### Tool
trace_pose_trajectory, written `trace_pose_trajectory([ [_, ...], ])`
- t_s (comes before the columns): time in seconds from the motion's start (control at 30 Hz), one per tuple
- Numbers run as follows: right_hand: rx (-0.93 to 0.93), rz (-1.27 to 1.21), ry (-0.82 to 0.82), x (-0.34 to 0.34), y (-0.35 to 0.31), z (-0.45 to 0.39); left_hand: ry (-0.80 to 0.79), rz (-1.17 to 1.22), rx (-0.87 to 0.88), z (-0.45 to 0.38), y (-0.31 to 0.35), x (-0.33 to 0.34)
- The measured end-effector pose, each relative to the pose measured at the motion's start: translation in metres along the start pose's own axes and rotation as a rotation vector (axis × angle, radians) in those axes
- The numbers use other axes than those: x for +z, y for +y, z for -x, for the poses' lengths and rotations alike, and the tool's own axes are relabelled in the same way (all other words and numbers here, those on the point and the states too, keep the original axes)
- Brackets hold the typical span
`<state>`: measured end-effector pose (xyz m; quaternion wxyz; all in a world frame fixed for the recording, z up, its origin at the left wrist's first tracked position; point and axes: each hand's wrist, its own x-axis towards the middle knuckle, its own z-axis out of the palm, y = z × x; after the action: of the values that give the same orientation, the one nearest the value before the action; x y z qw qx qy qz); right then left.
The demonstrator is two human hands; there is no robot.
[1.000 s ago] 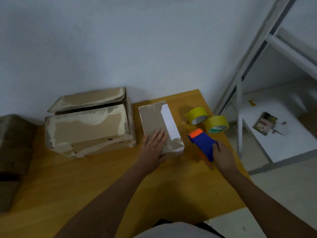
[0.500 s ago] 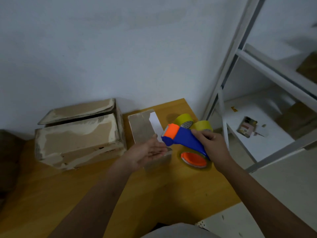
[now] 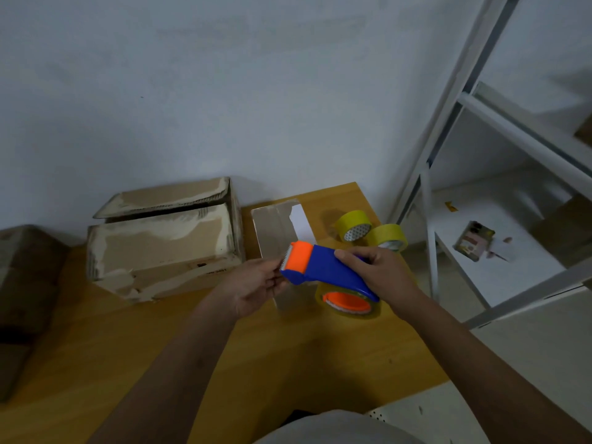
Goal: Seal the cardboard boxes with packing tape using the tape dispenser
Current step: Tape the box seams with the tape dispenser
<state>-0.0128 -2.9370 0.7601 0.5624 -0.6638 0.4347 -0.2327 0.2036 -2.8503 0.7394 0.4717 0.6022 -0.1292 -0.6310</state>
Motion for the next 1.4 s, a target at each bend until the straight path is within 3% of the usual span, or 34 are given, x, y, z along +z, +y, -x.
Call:
trace_pose_trajectory([
  [0.17, 0.057, -0.030, -0.139, -0.005, 0.002, 0.004, 0.017, 0.053, 0.027, 0.003, -0.003, -0.005],
  [0.3, 0.064, 0.113, -0.232, -0.006, 0.001, 0.008, 0.053, -0.040, 0.087, 0.003, -0.004, -0.004],
  [0.47, -0.053, 0.252, -0.041, 0.004, 0.002, 0.007, 0.059, -0.081, 0.130, 0.000, -0.008, -0.006],
  [0.63, -0.134, 0.198, 0.087, 0.004, 0.005, 0.007, 0.042, -0.087, 0.165, -0.003, -0.011, -0.005],
  [0.93, -0.133, 0.242, -0.011, -0.001, 0.003, -0.003, 0.186, -0.378, 0.339, -0.004, -0.009, -0.001],
  [1.07, -0.121, 0.332, -0.038, -0.029, 0.013, -0.009, 0.330, -0.314, 0.383, -0.003, -0.003, -0.046],
  [1.2, -0.098, 0.425, -0.073, -0.044, 0.022, -0.021, 0.254, -0.310, 0.349, 0.000, -0.014, -0.066],
  [1.4, -0.135, 0.430, -0.113, -0.045, 0.029, -0.025, 0.330, -0.215, 0.454, 0.003, -0.033, -0.051],
])
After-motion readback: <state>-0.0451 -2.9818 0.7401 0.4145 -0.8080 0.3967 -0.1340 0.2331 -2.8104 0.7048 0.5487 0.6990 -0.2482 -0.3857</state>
